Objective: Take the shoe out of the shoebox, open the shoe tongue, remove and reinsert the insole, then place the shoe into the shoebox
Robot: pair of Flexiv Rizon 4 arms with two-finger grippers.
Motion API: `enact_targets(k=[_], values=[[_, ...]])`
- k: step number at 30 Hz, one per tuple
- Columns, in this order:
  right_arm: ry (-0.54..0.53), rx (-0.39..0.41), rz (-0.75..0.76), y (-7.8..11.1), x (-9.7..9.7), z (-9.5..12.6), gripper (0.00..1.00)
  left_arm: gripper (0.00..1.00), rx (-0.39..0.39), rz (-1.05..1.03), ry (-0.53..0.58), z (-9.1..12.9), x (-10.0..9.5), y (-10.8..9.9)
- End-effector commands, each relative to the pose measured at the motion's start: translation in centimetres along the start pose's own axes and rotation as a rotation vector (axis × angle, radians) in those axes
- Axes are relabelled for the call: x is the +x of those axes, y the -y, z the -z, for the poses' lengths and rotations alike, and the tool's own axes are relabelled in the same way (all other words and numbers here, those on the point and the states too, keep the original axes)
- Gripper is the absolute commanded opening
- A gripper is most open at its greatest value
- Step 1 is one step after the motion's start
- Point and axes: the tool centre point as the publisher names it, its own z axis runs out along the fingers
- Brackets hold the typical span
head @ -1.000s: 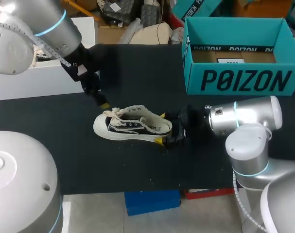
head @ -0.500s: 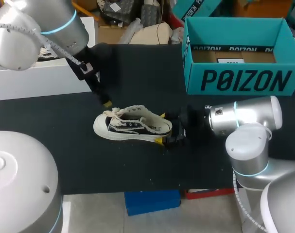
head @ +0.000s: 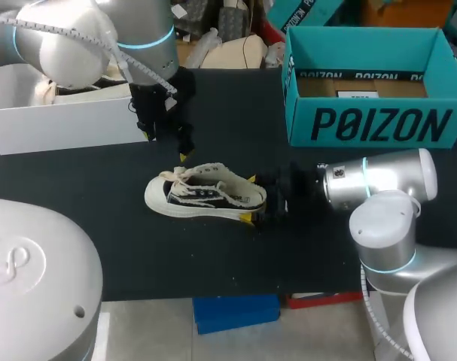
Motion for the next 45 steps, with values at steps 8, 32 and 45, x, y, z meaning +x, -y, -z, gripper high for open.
enact_targets(k=[8, 32, 45], values=[[0.001, 0.001, -0.001, 0.0, -0.1, -0.2, 0.0, 1.0, -0.137, 0.391, 0.1, 0.3, 0.9, 0.6], [0.001, 0.001, -0.001, 0.0, -0.1, -0.2, 0.0, 1.0, -0.102, 0.394, 0.333, -3.0, 9.9, 3.9], [0.001, 0.001, -0.001, 0.0, -0.1, -0.2, 0.0, 1.0, -0.178, 0.406, 0.44, -7.4, 10.0, 3.6]])
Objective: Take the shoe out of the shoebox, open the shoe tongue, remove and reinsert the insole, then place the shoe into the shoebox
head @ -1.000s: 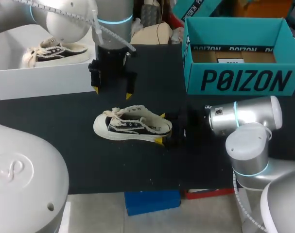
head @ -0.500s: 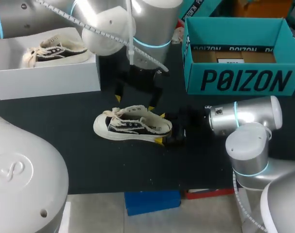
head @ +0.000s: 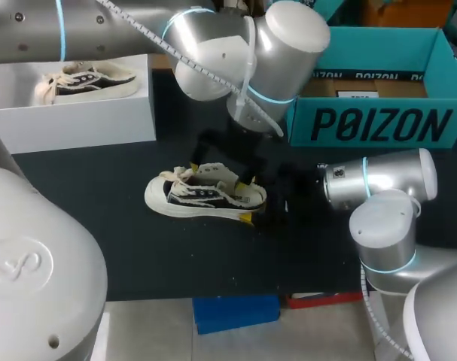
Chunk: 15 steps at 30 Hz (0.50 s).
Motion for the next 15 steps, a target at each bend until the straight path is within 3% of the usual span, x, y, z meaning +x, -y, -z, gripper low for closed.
enact_targets(k=[1, 15], values=[[0.001, 0.001, -0.001, 0.0, -0.1, -0.2, 0.0, 1.0, -0.017, -0.009, 0.101, -1.1, 1.1, 0.6], [0.001, 0.001, -0.001, 0.0, -0.1, -0.2, 0.0, 1.0, -0.029, -0.004, 0.18, -3.2, 0.0, 0.2]])
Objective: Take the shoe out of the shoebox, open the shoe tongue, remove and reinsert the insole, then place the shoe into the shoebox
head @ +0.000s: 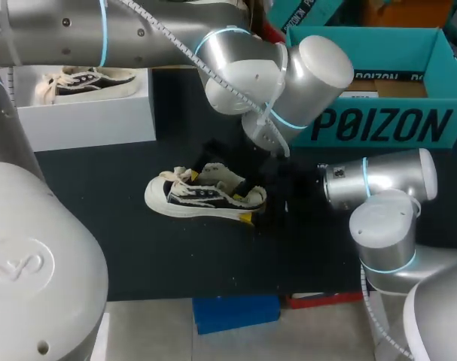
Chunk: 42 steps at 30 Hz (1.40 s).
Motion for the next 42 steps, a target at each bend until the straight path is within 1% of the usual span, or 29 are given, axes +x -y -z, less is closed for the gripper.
enact_targets(k=[1, 2, 3, 4, 5, 6, 10, 12, 13, 14, 15, 16, 17, 23, 24, 31, 42], values=[[0.001, 0.001, -0.001, 0.0, -0.1, -0.2, 0.0, 0.96, -0.002, 0.007, 0.017, -0.4, -0.1, 0.2], [0.001, 0.001, -0.001, 0.0, -0.1, -0.2, 0.0, 0.89, -0.001, 0.008, 0.019, -0.4, -0.3, 0.2], [0.001, 0.001, -0.001, 0.0, -0.1, -0.2, 0.0, 0.75, -0.001, 0.009, 0.019, -0.5, -0.4, 0.2], [0.001, 0.001, -0.001, 0.0, -0.1, -0.2, 0.0, 0.65, 0.003, 0.009, 0.02, -0.5, -0.6, 0.2], [0.001, 0.001, -0.001, 0.0, -0.1, -0.2, 0.0, 0.6, 0.007, 0.01, 0.022, -0.5, -0.8, 0.2], [0.001, 0.001, -0.001, 0.0, -0.1, -0.2, 0.0, 0.49, 0.013, 0.006, 0.024, -0.6, -0.9, 0.2], [0.001, 0.001, -0.001, 0.0, -0.1, -0.2, 0.0, 0.36, 0.047, -0.024, 0.034, -0.7, -1.5, 0.3], [0.001, 0.001, -0.001, 0.0, -0.1, -0.2, 0.0, 0.34, 0.071, -0.059, 0.045, -0.8, -1.7, 0.2], [0.001, 0.001, -0.001, 0.0, -0.1, -0.2, 0.0, 0.3, 0.086, -0.067, 0.067, -0.9, -1.7, 0.2], [0.001, 0.001, -0.001, 0.0, -0.1, -0.2, 0.0, 0.26, 0.088, -0.079, 0.066, -0.9, -1.7, 0.1], [0.001, 0.001, -0.001, 0.0, -0.1, -0.2, 0.0, 0.17, 0.091, -0.078, 0.07, -1.0, -1.7, 0.1], [0.001, 0.001, -0.001, 0.0, -0.1, -0.2, 0.0, 0.05, 0.091, -0.078, 0.072, -1.0, -1.7, 0.2], [0.001, 0.001, -0.001, 0.0, -0.1, -0.2, 0.0, 0.0, 0.092, -0.078, 0.073, -1.0, -1.8, 0.2], [0.001, 0.001, -0.001, 0.0, -0.1, -0.2, 0.0, 0.0, 0.132, -0.079, 0.067, -0.1, -1.8, 0.1], [0.001, 0.001, -0.001, 0.0, -0.1, -0.2, 0.0, 0.0, 0.139, -0.079, 0.053, 0.1, -1.9, 0.1], [0.001, 0.001, -0.001, 0.0, -0.1, -0.2, 0.0, 0.0, 0.18, -0.062, 0.028, 1.5, -2.9, 0.2], [0.001, 0.001, -0.001, 0.0, -0.1, -0.2, 0.0, 0.0, 0.171, 0.012, 0.023, 0.8, -6.0, -0.4]])
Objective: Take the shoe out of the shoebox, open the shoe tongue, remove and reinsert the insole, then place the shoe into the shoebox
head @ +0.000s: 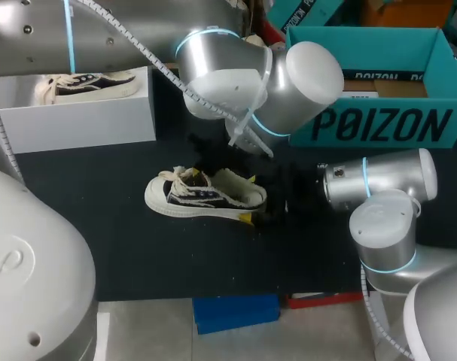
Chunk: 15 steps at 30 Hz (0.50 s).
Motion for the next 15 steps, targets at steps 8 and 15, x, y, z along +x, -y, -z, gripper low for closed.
enact_targets(k=[8, 15], values=[[0.001, 0.001, -0.002, 0.0, -0.1, -0.2, 0.0, 0.0, -0.01, 0.075, -0.023, -1.5, -3.8, -1.1], [0.001, 0.001, -0.002, 0.0, -0.1, -0.2, 0.0, 0.0, -0.022, 0.109, -0.029, -2.1, -4.9, -1.3]])
